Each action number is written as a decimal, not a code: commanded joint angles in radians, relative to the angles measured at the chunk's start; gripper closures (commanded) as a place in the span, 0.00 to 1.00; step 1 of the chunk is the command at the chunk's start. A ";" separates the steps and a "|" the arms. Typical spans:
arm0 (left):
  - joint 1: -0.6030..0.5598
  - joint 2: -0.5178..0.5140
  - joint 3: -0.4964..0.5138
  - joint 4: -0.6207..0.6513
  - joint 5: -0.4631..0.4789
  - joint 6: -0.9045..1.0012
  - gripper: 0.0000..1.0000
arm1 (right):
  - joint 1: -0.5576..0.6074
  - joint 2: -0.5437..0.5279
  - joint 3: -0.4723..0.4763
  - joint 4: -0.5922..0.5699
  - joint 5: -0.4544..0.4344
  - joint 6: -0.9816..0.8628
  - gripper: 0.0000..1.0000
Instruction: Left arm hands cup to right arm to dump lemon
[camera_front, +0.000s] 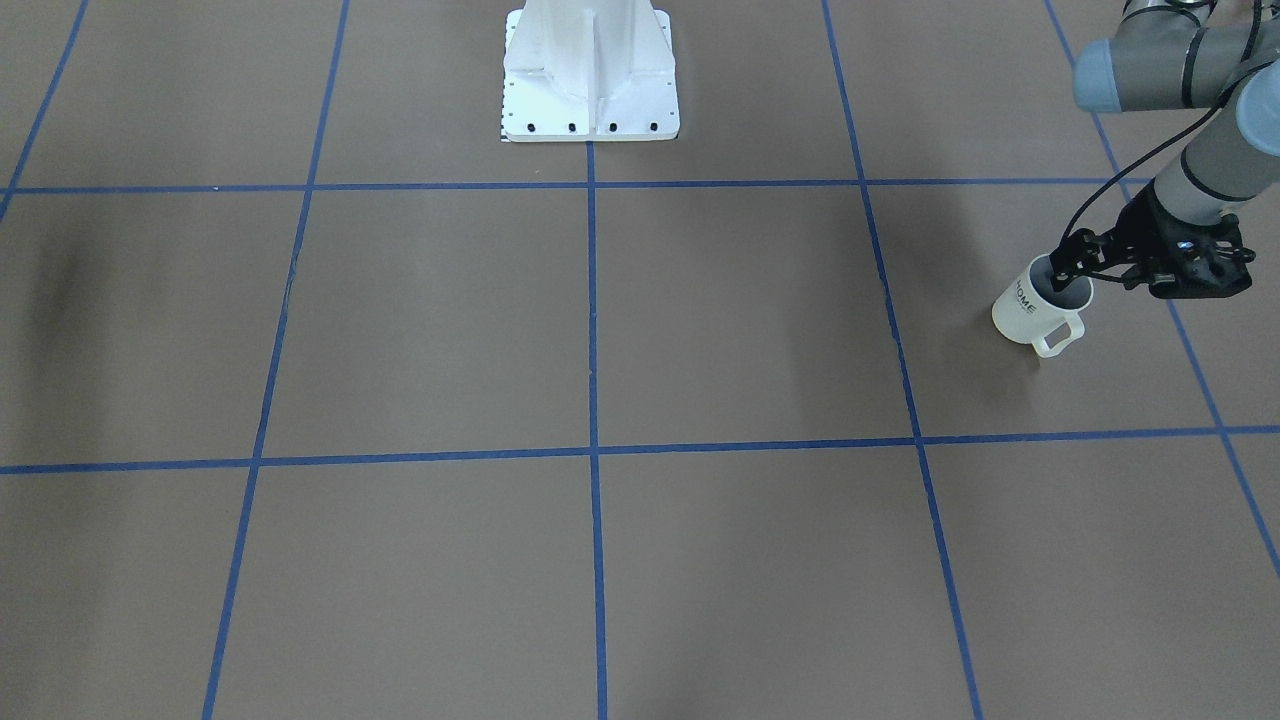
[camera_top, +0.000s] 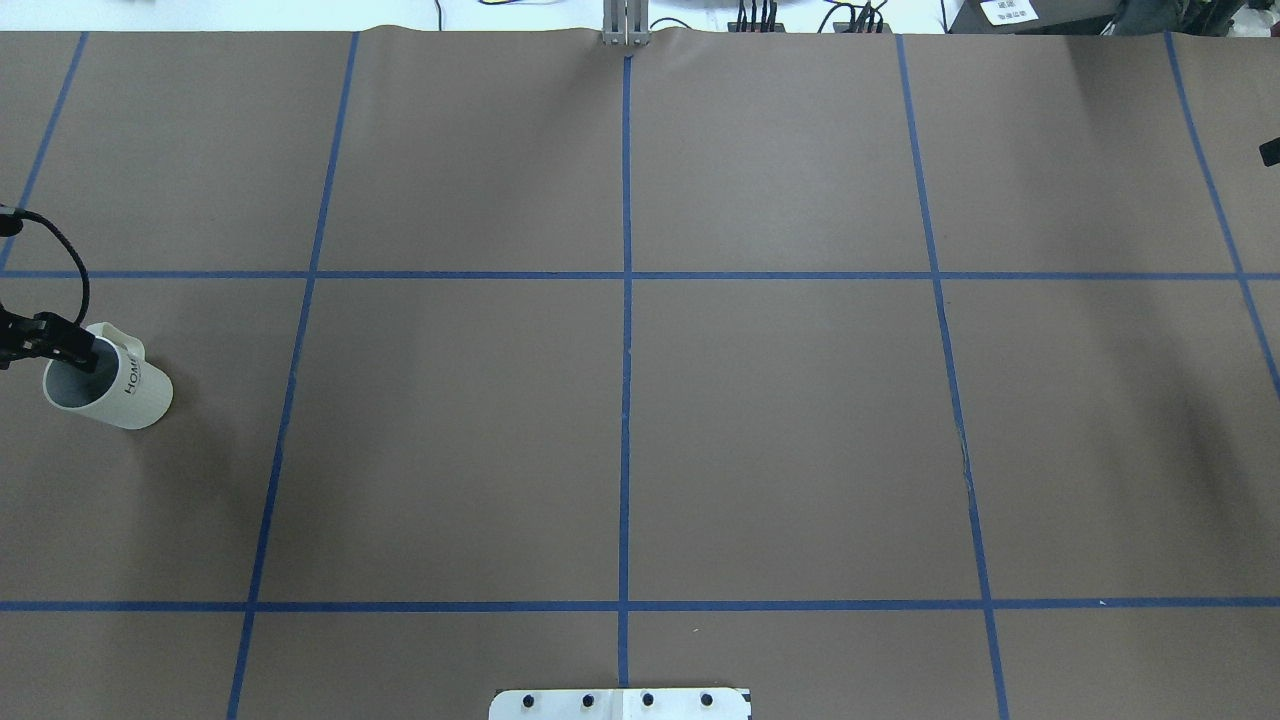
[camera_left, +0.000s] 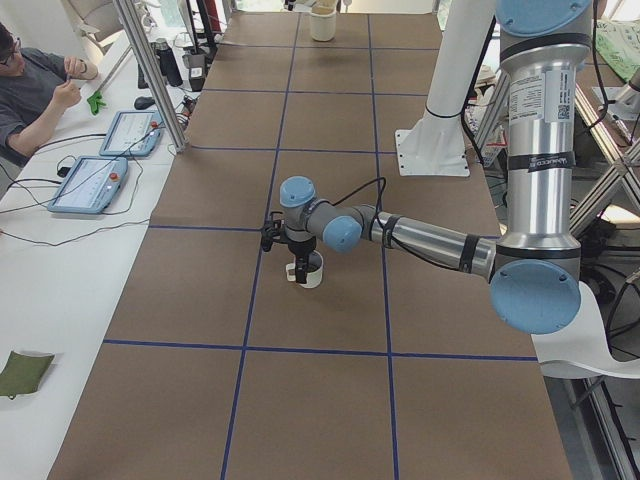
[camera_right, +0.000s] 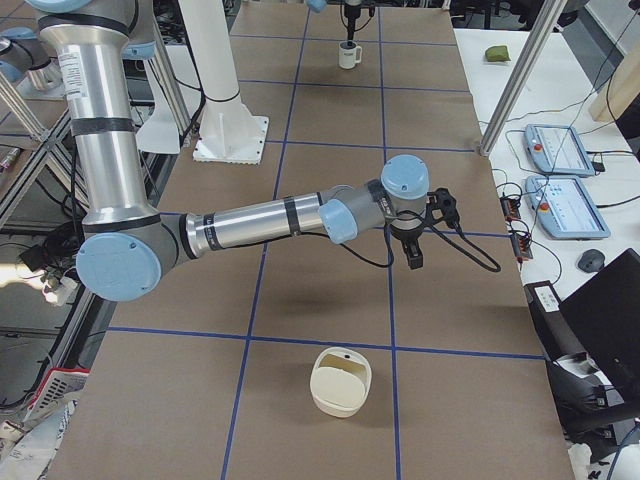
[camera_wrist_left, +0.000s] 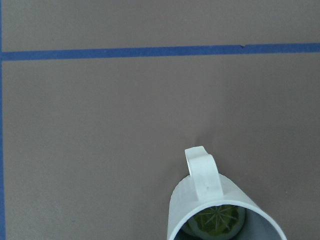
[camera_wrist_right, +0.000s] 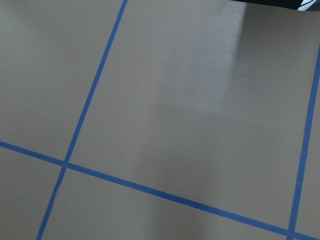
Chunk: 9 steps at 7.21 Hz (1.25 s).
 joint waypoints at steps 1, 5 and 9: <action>0.007 -0.004 0.039 -0.036 0.000 0.005 0.14 | 0.000 0.006 0.000 0.000 0.008 0.005 0.00; 0.007 -0.026 0.101 -0.102 -0.011 0.005 0.76 | 0.000 0.006 0.006 0.002 0.016 0.005 0.00; -0.101 -0.027 0.037 -0.032 -0.242 -0.009 1.00 | 0.000 0.027 0.023 -0.004 0.014 0.005 0.00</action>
